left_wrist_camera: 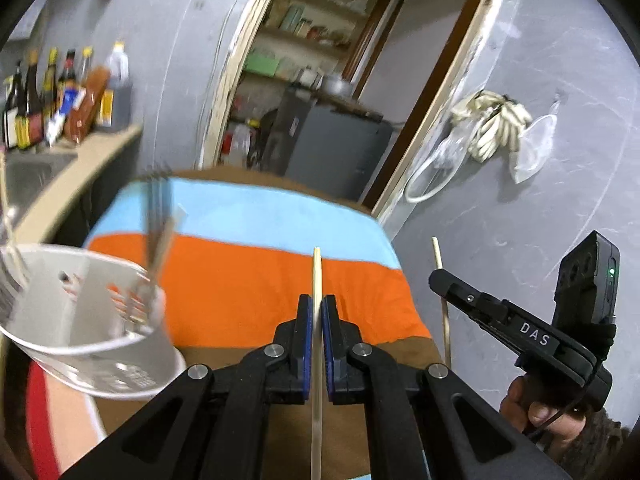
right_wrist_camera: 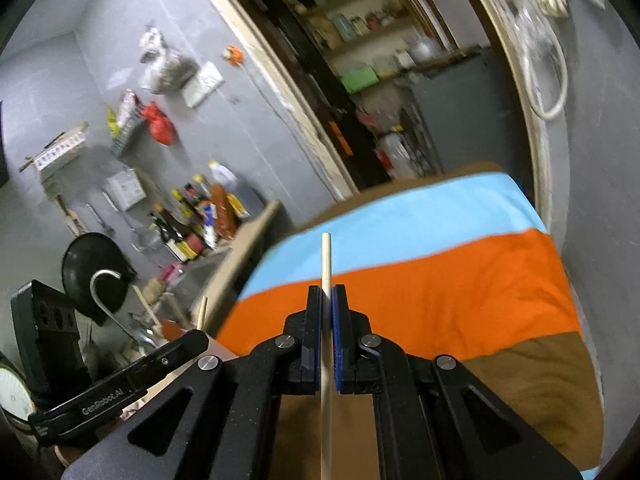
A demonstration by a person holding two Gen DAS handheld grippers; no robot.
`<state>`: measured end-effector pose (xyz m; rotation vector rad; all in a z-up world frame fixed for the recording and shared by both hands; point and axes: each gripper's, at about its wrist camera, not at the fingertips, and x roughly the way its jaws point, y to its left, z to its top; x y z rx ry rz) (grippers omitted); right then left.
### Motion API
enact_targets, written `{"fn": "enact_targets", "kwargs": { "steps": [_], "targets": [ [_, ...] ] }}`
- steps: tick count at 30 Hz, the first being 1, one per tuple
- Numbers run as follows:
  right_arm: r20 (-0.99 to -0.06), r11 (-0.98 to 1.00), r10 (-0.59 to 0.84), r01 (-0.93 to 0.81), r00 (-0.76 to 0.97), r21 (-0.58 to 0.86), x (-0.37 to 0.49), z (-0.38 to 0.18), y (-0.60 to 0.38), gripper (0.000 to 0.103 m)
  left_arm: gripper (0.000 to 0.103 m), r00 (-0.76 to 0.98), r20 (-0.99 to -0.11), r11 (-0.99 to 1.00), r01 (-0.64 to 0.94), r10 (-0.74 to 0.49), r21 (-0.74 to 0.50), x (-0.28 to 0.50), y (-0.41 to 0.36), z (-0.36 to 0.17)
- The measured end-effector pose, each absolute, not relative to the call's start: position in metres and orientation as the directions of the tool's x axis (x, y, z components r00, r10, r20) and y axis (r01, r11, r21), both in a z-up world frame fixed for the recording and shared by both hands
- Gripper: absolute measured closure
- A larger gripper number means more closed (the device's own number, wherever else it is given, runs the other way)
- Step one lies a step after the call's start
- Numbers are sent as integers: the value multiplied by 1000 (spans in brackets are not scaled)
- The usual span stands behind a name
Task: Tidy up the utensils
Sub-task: 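Lift and carry both chopsticks with both tools over the basket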
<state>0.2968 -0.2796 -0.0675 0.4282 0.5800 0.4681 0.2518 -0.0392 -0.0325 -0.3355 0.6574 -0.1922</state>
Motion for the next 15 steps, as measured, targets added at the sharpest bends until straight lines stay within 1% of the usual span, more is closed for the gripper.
{"fn": "enact_targets", "kwargs": {
  "steps": [6,11,13,15],
  "targets": [
    [-321,791,553,-363,769,492,281,-30,-238,99,98,826,-499,930,79,-262,-358,228,8,4],
    [-243,765,585,-428,773,481,273,-4,-197,98,98,853,-450,910,65,-264,-409,216,62,24],
    [-207,752,595,-448,776,484,272,4,-180,99,98,870,-427,905,50,-247,-422,213,84,31],
    [-194,749,597,-454,779,482,271,8,-171,99,98,888,-404,902,30,-222,-431,211,106,38]
  ]
}}
